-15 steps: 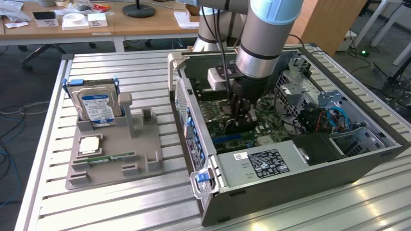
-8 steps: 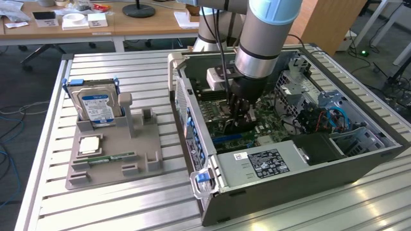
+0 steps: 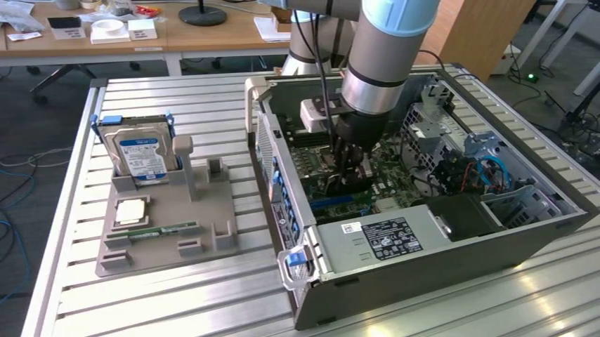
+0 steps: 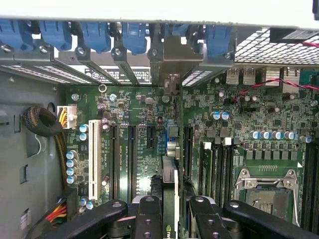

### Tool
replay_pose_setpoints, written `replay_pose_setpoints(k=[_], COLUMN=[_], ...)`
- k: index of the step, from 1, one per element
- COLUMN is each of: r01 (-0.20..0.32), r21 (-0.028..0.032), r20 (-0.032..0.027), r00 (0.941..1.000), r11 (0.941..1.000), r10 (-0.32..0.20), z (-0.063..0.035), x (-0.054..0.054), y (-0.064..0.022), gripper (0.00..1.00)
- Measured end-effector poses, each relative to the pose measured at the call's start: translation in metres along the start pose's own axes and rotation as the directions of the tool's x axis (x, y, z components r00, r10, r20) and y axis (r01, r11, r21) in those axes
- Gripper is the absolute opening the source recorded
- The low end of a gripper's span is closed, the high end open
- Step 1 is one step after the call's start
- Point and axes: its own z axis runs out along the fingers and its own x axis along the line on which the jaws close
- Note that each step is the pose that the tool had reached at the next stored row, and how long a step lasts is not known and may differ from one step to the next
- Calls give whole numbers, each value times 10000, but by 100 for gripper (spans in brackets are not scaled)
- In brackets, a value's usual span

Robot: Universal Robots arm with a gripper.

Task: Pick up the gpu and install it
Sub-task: 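Insert the gpu into the slot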

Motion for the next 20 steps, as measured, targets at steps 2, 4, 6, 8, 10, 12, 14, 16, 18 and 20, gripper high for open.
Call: replay_pose_setpoints(k=[2, 4, 6, 8, 10, 12, 14, 16, 18, 20], r01=[2, 1, 1, 0, 0, 1, 0, 1, 1, 0], r21=[0, -1, -1, 0, 3, 0, -1, 1, 0, 0], r20=[1, -2, -4, -1, 3, -2, -3, 2, -1, -1], r00=[10000, 10000, 10000, 10000, 10000, 10000, 10000, 10000, 10000, 10000], r11=[10000, 10000, 10000, 10000, 10000, 10000, 10000, 10000, 10000, 10000], r10=[-2, -1, -1, 0, 0, -1, 0, -1, -1, 0], z=[9, 17, 18, 20, 32, 35, 35, 43, 45, 45], x=[1, 1, 1, 1, 1, 1, 2, 1, 2, 2], y=[1, 2, 4, 5, 7, 9, 9, 10, 11, 11], gripper=[26, 26, 26, 26, 26, 26, 26, 26, 26, 26])
